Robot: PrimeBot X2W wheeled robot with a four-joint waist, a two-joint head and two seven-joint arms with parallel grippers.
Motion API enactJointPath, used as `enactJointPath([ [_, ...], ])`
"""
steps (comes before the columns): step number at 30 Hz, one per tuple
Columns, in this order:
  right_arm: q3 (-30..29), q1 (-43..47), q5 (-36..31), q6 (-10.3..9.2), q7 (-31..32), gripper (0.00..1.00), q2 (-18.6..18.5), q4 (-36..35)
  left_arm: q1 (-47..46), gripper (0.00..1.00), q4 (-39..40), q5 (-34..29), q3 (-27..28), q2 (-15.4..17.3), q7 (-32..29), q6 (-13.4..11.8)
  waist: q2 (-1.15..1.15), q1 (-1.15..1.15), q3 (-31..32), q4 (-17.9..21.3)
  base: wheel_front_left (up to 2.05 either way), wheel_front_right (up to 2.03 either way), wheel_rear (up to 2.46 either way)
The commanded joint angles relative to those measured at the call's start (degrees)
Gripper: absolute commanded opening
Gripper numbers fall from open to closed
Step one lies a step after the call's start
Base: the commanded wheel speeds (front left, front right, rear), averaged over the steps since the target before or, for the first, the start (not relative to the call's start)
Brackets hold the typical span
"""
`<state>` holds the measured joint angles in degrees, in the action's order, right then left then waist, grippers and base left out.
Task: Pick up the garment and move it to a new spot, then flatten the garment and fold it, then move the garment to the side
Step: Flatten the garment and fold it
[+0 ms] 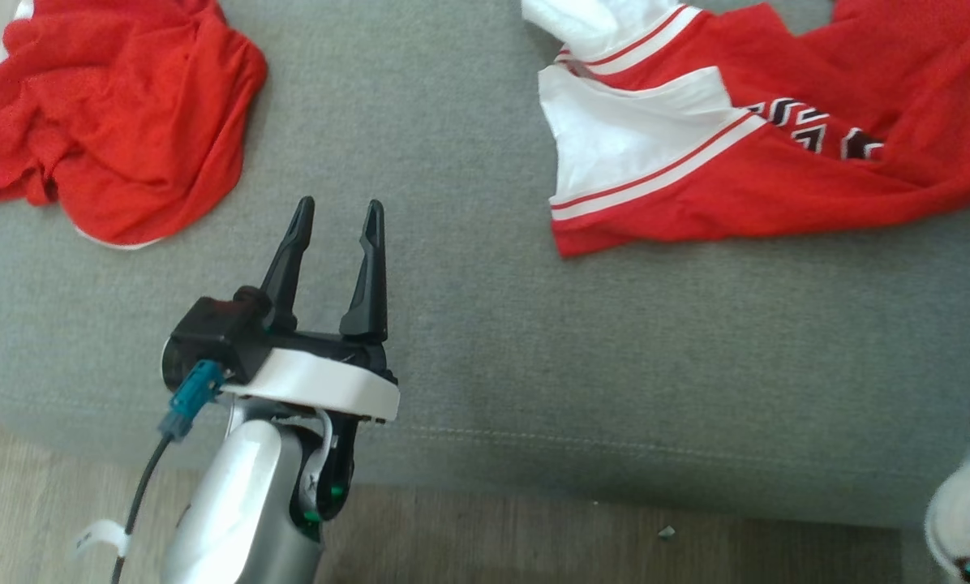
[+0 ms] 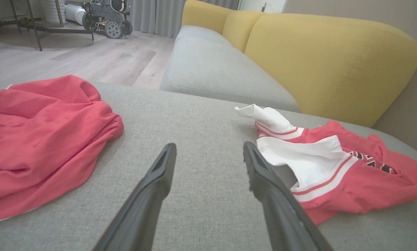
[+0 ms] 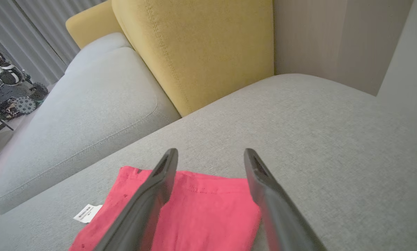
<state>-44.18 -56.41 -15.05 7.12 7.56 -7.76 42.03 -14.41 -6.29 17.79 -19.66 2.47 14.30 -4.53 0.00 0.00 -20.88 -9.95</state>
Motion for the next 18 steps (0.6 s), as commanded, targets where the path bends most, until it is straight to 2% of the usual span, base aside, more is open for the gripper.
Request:
enactJointPath([
  [1,1.79,-1.61,-0.25,0.36,-0.99,1.0,0.74,-1.3,-1.48,1.0,1.46,-0.44,1.86,0.41,0.7,-0.13,0.0,0.0,0.81,0.69,0.0,0.0,0.0],
  [6,8.18,1.68,2.32,0.36,-6.35,1.0,3.05,0.21,-0.78,1.0,1.34,-0.77,2.58,0.41,0.7,0.13,0.0,0.0,3.66,2.94,0.0,0.0,0.0],
  [10,16.85,7.32,8.11,0.36,-10.58,1.0,4.36,-0.36,0.28,1.0,1.3,-0.11,2.96,0.41,0.7,0.31,0.0,0.0,6.3,5.19,0.0,0.0,0.0],
  [16,33.7,19.68,18.13,0.36,-15.15,1.0,4.84,-6.64,1.63,1.0,0.65,1.17,2.95,0.41,0.7,0.7,0.0,0.0,8.95,8.83,0.0,0.0,0.0],
  [18,37.64,23.8,21.0,0.36,-16.19,1.0,4.86,-9.87,1.85,1.0,0.14,1.79,3.0,0.41,0.7,0.84,0.0,0.0,9.45,9.91,0.0,0.0,0.0],
])
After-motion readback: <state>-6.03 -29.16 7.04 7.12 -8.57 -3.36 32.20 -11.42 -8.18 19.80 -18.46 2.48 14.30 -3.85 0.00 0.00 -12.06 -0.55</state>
